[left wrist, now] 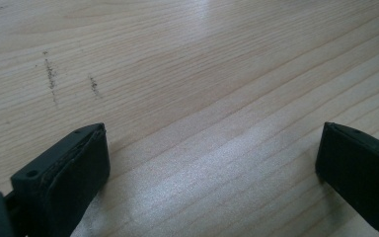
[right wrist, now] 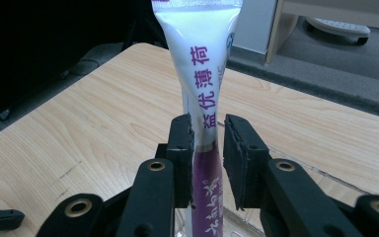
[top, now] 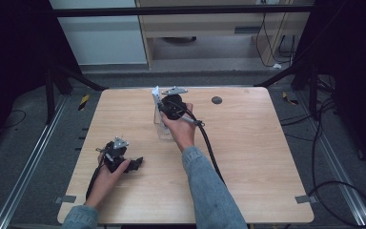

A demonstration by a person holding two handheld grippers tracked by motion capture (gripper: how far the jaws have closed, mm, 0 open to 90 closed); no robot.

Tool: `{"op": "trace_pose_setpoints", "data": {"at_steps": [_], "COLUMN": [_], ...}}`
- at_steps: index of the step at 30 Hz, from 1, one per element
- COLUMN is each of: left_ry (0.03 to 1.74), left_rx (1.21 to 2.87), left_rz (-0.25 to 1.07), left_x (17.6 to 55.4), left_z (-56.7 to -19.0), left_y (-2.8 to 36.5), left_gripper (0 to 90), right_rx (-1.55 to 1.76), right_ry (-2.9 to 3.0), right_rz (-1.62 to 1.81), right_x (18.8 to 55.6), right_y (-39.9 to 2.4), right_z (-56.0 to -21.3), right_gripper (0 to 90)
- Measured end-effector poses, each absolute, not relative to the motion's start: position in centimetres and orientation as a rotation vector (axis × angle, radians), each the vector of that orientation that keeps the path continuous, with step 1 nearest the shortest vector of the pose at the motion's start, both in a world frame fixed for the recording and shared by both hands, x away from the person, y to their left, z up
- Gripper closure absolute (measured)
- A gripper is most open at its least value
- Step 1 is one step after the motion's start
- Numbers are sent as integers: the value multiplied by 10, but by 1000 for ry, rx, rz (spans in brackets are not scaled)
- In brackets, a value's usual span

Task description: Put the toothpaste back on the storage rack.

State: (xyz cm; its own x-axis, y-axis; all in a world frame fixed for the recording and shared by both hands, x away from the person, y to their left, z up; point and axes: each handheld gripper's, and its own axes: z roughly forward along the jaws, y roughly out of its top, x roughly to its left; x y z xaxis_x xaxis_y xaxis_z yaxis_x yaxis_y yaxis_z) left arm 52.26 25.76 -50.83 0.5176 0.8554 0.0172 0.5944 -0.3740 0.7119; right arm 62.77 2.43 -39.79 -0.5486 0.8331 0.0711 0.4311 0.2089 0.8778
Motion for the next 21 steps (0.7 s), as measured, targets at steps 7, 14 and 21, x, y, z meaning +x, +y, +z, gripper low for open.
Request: {"op": "trace_pose_setpoints", "data": {"at_steps": [7,14,21], "left_ry": [1174,1176,1176], "left_rx": [2105,2104,2103], "left_rz": [515,513,513], "left_x": [523,523,523], "left_z": [-508,-508,-508], "left_y": [258,258,258], "left_gripper": [0,0,0], "right_rx": [1168,1166,1150], "right_ry": [2067,2059,2056], "right_rz": [1288,1302,1309], "right_x": [626,623,619], "right_y": [23,20,16], "right_z": [-397,-395,-392], "right_gripper": [701,665,582]}}
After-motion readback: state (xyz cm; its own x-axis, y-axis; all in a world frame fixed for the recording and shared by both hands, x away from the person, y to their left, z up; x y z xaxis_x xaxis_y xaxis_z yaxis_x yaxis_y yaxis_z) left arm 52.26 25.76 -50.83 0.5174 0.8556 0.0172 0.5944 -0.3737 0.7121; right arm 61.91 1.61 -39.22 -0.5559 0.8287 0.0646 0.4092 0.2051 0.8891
